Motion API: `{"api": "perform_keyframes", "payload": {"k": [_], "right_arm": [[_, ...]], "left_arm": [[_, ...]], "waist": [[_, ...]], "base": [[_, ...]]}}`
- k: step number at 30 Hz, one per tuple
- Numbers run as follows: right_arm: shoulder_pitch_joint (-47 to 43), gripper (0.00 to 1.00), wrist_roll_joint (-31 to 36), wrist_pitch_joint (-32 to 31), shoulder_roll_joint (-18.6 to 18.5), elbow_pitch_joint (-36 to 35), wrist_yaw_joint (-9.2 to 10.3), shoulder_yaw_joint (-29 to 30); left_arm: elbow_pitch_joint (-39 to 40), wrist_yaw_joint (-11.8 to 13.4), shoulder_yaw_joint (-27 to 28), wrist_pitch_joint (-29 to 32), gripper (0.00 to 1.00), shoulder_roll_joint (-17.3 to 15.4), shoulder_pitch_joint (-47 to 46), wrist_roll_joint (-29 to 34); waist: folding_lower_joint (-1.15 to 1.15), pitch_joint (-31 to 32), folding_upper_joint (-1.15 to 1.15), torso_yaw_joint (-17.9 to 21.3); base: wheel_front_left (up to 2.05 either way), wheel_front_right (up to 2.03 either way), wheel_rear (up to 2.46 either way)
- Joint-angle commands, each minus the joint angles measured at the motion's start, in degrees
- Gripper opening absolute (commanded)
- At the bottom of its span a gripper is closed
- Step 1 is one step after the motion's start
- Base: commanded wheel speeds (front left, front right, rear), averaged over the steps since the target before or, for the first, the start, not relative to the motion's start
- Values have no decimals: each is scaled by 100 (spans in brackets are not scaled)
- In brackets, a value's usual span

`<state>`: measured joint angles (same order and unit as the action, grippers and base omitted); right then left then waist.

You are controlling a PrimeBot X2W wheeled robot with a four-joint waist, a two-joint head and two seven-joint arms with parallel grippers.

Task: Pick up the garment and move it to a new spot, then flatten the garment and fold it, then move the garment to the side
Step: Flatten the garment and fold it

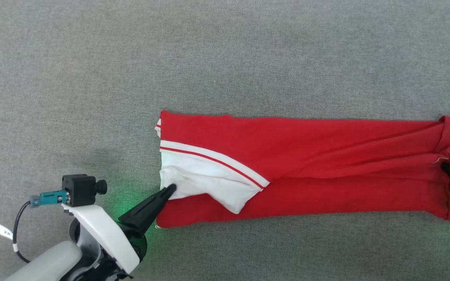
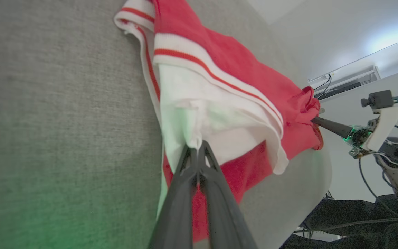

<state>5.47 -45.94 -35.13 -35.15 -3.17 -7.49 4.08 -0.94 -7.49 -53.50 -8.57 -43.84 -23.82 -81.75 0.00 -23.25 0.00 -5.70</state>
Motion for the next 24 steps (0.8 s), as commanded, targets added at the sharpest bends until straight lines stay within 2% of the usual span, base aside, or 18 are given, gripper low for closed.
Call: {"api": "perform_keyframes", "payload": {"k": [1, 4, 7, 8, 9, 10, 12, 13, 14, 15, 16, 21, 24], "right_arm": [[107, 0, 80, -32, 99, 98, 0, -37], [189, 0, 134, -52, 227, 207, 0, -144], [273, 0, 166, -42, 278, 287, 0, -204], [275, 12, 174, -43, 277, 302, 0, -213], [262, 35, 182, -51, 263, 302, 0, -219], [248, 100, 178, -58, 262, 292, 0, -219], [214, 100, 118, -46, 278, 235, 0, -145], [182, 100, 105, -81, 264, 213, 2, -98], [154, 100, 83, -111, 242, 178, 3, -51], [154, 100, 83, -111, 242, 178, 3, -51], [118, 100, 56, -126, 227, 134, 2, 11], [-20, 100, -20, -286, 191, 160, 0, 421], [-57, 100, -27, -435, 258, 441, 0, 722]], "left_arm": [[-255, 4, -71, 8, 0, 57, -141, 146], [-528, 4, -165, -56, 0, 269, -252, 172], [-639, 4, -198, -113, 0, 324, -311, 126], [-680, 5, -198, -168, 0, 327, -320, 142], [-714, 5, -186, -211, 0, 328, -330, 145], [-726, 5, -180, -264, 14, 331, -335, 151], [-685, 5, -135, -369, 40, 352, -289, 113], [-657, 5, -124, -418, 48, 358, -256, 125], [-635, 5, -113, -463, 81, 362, -218, 139], [-635, 5, -113, -463, 81, 362, -218, 139], [-621, 5, -93, -502, 98, 372, -177, 151], [-654, 5, 98, -632, 100, 556, -7, 257], [-828, 5, 433, -663, 100, 878, 208, 330]], "waist": [[0, -36, 0, -3], [0, -77, 0, 15], [0, -95, 0, 20], [0, -97, 0, 23], [0, -93, 0, 24], [0, -84, 0, 27], [0, -43, 0, 17], [0, -13, 0, 7], [0, 16, 0, -3], [0, 16, 0, -3], [0, 46, 0, -19], [0, 214, 0, -185], [0, 330, 0, -375]], "base": [[0, 0, 0], [0, 0, 0], [0, 0, 0], [0, 0, 0], [0, 0, 0], [0, 0, 0], [0, 0, 0], [0, 0, 0], [0, 0, 0], [0, 0, 0], [0, 0, 0], [0, 0, 0], [0, 0, 0]]}}
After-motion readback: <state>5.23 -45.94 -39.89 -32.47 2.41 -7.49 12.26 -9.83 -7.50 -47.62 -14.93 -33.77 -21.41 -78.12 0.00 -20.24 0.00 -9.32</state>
